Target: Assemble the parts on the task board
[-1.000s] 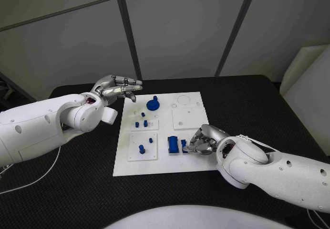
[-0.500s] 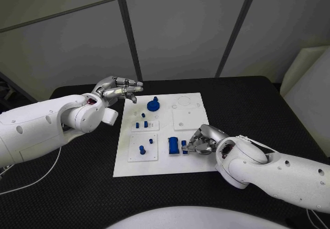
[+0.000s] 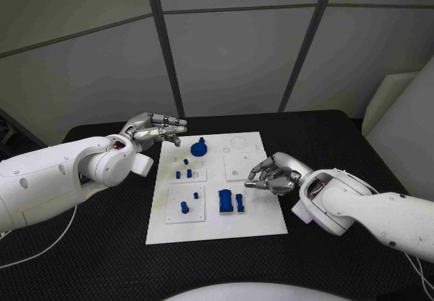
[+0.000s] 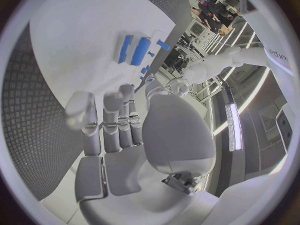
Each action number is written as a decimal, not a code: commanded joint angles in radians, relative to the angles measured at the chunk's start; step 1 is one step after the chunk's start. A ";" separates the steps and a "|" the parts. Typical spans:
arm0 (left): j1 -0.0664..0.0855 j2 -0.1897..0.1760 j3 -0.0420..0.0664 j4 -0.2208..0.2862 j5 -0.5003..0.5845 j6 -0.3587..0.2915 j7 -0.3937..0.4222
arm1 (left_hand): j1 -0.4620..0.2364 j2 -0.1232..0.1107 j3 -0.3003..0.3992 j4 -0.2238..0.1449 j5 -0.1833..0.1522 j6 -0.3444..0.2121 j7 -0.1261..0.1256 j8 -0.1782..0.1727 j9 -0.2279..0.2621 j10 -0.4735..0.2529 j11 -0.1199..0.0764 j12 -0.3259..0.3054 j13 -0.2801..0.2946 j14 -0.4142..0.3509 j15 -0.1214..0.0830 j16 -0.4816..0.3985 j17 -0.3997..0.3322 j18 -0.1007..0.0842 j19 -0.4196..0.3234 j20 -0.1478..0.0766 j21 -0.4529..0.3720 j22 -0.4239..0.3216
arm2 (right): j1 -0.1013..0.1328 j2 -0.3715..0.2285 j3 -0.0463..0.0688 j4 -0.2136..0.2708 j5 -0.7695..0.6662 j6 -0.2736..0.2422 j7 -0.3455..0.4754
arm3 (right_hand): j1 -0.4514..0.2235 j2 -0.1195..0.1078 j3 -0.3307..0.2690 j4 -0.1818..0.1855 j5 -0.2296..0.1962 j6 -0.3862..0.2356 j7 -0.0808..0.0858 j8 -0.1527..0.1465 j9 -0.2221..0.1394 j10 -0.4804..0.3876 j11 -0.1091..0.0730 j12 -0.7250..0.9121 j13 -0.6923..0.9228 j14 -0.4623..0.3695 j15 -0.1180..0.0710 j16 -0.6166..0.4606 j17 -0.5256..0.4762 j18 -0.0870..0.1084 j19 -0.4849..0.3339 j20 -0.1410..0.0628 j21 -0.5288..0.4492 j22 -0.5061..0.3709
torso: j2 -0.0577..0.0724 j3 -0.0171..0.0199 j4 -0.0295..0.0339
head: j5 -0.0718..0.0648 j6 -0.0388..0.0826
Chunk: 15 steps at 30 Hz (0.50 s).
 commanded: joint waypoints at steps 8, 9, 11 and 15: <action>-0.023 0.109 -0.004 -0.142 0.134 0.044 0.170 | -0.019 0.033 -0.005 0.011 -0.008 0.012 -0.004 0.006 0.004 0.015 0.005 0.005 0.000 -0.064 0.022 -0.145 -0.066 -0.021 -0.065 0.017 -0.087 -0.050 | 0.075 0.089 0.005 -0.272 0.648 0.154 0.393 | 0.108 0.060 0.029 -0.043 0.002 -0.035 0.068 -0.001 -0.200 -0.094 0.085 -0.422 -0.442 -0.182 0.112 -0.522 -0.283 0.047 -0.225 0.103 -0.682 -0.441 | -0.058 -0.0237 0.0018 | -0.017 0.077; -0.028 0.124 -0.004 -0.164 0.152 0.038 0.182 | -0.022 0.034 -0.004 0.012 -0.005 0.011 -0.003 0.006 0.004 0.014 0.008 0.003 -0.001 -0.086 0.031 -0.173 -0.077 -0.025 -0.086 0.022 -0.109 -0.062 | 0.078 0.105 0.006 -0.307 0.668 0.155 0.410 | 0.111 0.060 0.026 -0.052 0.000 -0.037 0.063 -0.001 -0.224 -0.092 0.100 -0.452 -0.482 -0.200 0.121 -0.566 -0.310 0.044 -0.236 0.118 -0.719 -0.479 | -0.065 -0.0262 -0.0006 | -0.016 0.083; -0.036 0.153 -0.004 -0.204 0.184 0.022 0.201 | -0.028 0.037 -0.004 0.016 -0.008 0.008 -0.001 0.003 0.003 0.007 0.015 -0.003 -0.002 -0.126 0.051 -0.232 -0.102 -0.033 -0.132 0.036 -0.167 -0.098 | 0.082 0.135 0.006 -0.369 0.696 0.154 0.437 | 0.111 0.061 0.022 -0.065 -0.003 -0.043 0.065 -0.001 -0.258 -0.093 0.113 -0.487 -0.533 -0.241 0.147 -0.630 -0.350 0.043 -0.265 0.133 -0.773 -0.534 | -0.074 -0.0294 -0.0015 | -0.015 0.095; -0.049 0.204 -0.004 -0.273 0.243 -0.034 0.233 | -0.058 0.033 -0.014 0.038 -0.004 -0.015 0.003 -0.007 -0.002 -0.036 0.028 -0.019 -0.005 -0.222 0.089 -0.330 -0.146 -0.052 -0.234 0.063 -0.286 -0.173 | 0.087 0.199 0.006 -0.493 0.739 0.148 0.487 | 0.102 0.070 0.010 -0.089 -0.002 -0.065 0.064 0.001 -0.324 -0.129 0.133 -0.505 -0.626 -0.307 0.175 -0.730 -0.425 0.039 -0.346 0.161 -0.795 -0.639 | -0.090 -0.0332 0.0006 | -0.011 0.110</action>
